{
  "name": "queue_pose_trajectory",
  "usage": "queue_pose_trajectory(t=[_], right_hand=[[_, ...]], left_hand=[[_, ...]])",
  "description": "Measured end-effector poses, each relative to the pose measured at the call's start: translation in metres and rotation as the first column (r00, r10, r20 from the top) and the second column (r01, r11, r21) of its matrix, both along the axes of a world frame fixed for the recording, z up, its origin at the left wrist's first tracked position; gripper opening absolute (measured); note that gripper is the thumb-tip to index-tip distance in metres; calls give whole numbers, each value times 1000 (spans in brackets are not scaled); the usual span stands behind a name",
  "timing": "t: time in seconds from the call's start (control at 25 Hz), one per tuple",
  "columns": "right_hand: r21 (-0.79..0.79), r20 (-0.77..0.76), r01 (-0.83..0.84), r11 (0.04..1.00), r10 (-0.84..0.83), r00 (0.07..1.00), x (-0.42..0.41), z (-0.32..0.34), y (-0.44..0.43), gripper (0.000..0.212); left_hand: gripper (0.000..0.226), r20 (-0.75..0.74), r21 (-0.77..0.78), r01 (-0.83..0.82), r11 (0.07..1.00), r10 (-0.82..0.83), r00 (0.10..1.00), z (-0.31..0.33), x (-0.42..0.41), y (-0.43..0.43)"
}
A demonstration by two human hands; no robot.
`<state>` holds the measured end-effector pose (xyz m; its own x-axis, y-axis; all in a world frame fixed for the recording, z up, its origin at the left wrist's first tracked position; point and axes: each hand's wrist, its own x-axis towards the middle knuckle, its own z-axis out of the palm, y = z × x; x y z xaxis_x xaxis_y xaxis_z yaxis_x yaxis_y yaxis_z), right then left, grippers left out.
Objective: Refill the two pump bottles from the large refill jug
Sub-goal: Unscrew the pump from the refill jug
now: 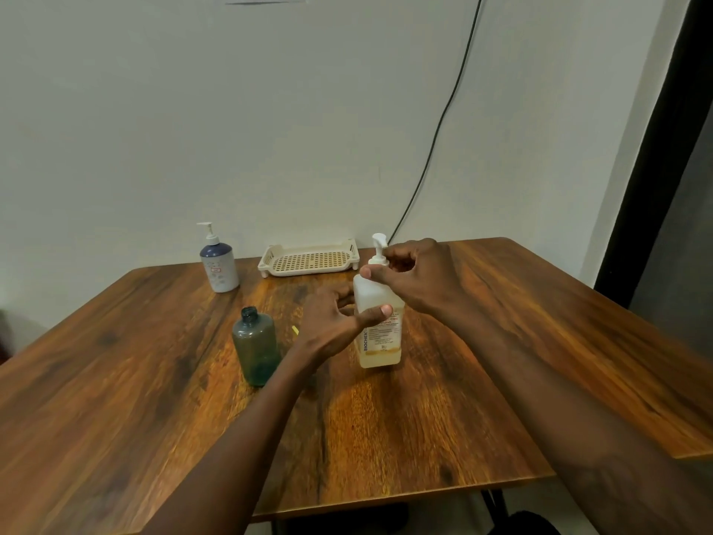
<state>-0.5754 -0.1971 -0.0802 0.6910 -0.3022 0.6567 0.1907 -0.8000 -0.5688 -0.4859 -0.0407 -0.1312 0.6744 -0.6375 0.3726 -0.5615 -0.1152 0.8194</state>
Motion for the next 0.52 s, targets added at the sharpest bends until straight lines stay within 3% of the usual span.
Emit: queue_pose_trajectory(t=[0.16,0.24,0.32,0.44,0.52], right_hand=[[8,-90,-161,987,161,983,4,-6,-5,26],[22,-140,-202,979,203,969,6,-5,-4,18],[4,-90,-155,988,154,984,6,-7,1,5],[-93,46,56,994,-52,998,13,-17,4,36],[-51,37,82,995,-80,996,17,-19,5,41]], left_hand=[[38,0,20,8,1000,-8,1000,-3,7,5],[49,-7,13,-6,1000,6,1000,-6,8,6],[60,-4,12,-20,1000,20,1000,-9,8,5],[71,5,26,-20,999,20,1000,-14,12,4],[75,5,25,-25,999,25,1000,-17,13,4]])
